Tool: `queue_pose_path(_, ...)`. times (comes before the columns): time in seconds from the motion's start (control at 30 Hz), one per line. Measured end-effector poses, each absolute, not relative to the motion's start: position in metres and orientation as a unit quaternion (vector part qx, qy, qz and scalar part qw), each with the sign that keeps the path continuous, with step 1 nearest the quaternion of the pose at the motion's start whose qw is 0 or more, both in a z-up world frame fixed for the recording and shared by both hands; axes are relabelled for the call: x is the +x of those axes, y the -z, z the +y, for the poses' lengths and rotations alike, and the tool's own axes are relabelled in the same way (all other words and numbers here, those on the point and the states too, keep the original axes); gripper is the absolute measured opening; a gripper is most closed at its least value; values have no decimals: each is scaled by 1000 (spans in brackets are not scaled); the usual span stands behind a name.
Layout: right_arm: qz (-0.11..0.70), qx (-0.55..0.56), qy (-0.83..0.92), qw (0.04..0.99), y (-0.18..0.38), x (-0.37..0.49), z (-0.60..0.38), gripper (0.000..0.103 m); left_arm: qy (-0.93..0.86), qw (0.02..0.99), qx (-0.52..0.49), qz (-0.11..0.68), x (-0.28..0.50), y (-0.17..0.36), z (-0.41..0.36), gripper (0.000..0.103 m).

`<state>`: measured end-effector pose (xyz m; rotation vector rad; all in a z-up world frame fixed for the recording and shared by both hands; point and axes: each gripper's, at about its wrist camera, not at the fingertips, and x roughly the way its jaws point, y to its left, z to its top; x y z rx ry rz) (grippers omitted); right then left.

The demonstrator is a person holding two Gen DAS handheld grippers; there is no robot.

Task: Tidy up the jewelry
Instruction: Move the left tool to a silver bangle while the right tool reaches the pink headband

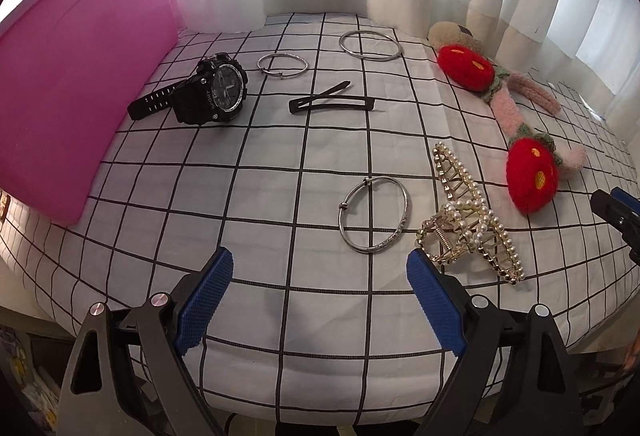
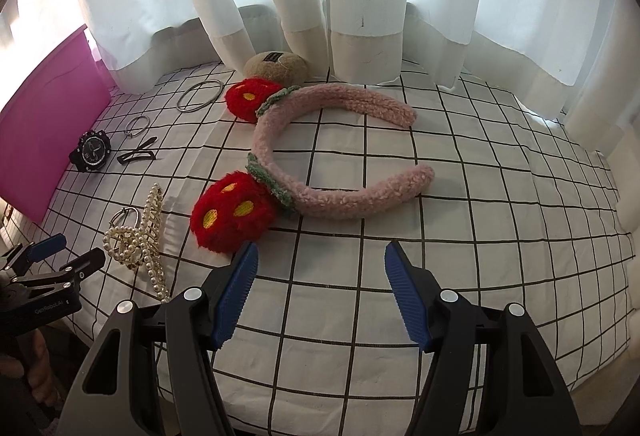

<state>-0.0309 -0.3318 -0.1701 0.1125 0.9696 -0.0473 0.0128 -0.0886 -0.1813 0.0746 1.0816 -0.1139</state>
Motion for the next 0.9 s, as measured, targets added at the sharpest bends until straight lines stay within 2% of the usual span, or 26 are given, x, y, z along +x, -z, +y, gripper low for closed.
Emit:
queue_pose_path(0.4, 444, 53, 14, 895, 185, -23, -335, 63, 61, 869, 45, 489, 21, 200, -103, 89)
queue_pose_path(0.63, 427, 25, 16, 904, 185, -9, -335, 63, 53, 877, 28, 477, 31, 203, -105, 94)
queue_pose_path(0.9, 421, -30, -10, 907, 180, 13, -329, 63, 42, 884, 21, 465, 30, 205, -109, 96)
